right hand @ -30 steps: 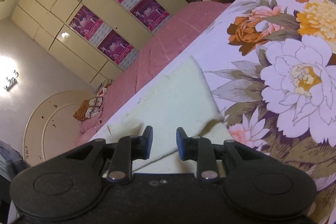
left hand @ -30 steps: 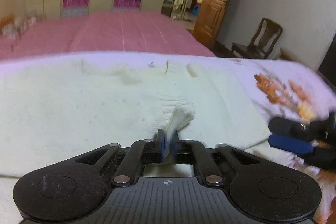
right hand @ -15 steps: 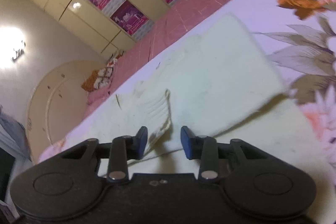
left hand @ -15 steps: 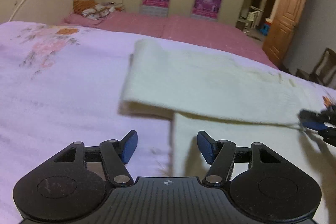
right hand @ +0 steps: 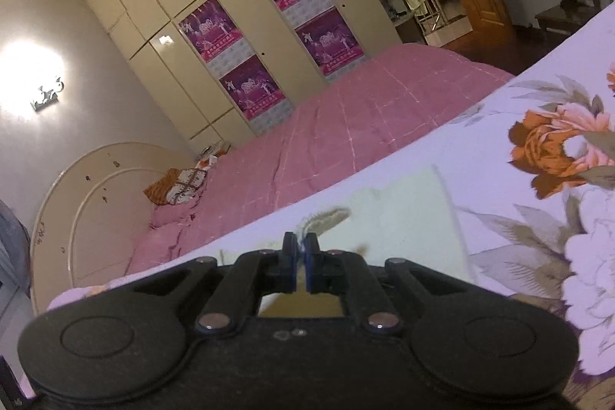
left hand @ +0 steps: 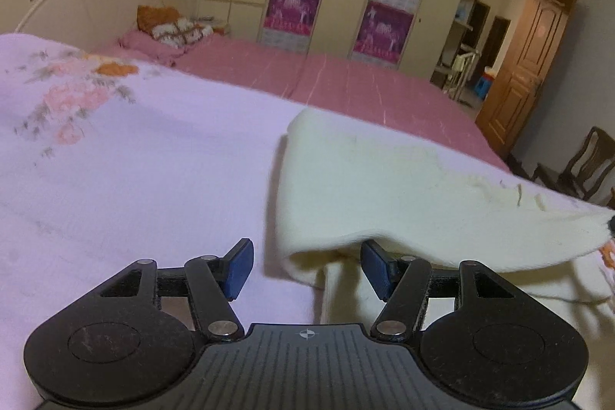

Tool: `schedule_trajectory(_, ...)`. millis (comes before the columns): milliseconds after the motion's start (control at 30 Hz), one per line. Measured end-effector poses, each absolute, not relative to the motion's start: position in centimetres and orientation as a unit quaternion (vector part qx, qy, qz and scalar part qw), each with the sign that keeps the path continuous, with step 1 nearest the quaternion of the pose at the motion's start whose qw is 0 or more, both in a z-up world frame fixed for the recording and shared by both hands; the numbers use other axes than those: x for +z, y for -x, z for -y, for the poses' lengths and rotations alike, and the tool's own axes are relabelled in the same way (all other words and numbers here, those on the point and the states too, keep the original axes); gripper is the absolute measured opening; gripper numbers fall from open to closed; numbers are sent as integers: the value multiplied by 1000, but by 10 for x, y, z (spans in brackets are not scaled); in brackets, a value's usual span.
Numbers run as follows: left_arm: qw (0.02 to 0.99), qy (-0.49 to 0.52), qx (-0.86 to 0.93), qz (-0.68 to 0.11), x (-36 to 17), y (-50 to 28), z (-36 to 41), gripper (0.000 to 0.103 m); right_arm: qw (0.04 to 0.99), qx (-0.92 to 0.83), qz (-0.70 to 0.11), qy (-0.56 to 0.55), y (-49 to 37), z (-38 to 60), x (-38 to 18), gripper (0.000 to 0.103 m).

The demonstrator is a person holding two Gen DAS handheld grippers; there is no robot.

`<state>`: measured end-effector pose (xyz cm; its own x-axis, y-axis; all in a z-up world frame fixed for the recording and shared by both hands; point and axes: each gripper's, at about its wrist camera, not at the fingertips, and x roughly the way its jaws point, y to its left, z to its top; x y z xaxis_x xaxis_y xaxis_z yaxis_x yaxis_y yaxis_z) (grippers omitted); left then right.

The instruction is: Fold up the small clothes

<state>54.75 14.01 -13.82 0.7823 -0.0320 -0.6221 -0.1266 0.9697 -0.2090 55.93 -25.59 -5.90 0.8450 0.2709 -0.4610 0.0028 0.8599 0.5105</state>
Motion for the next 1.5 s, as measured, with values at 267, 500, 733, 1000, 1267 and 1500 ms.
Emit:
schedule_trajectory(267,935,83,28,-343,-143,-550,-129,62,921,31,-285,-263,-556,276,-81,5)
schedule_trajectory(500,936,76,22,-343,-146,-554,-131,62,921,19,-290,-259,-548,293,-88,5)
schedule_trajectory(733,935,71,19,-346,-146,-556,-130,62,921,16,-296,-254,-537,295,-93,5)
schedule_trajectory(1000,957,-23,-28,-287,-116,-515,-122,62,924,-7,-321,-209,-534,302,-100,11)
schedule_trajectory(1267,945,30,-76,-316,-133,-589,-79,62,947,44,-304,-88,-560,240,-82,14)
schedule_trajectory(1500,946,13,-67,-318,-149,-621,-76,63,946,53,-317,-50,-592,217,-101,15)
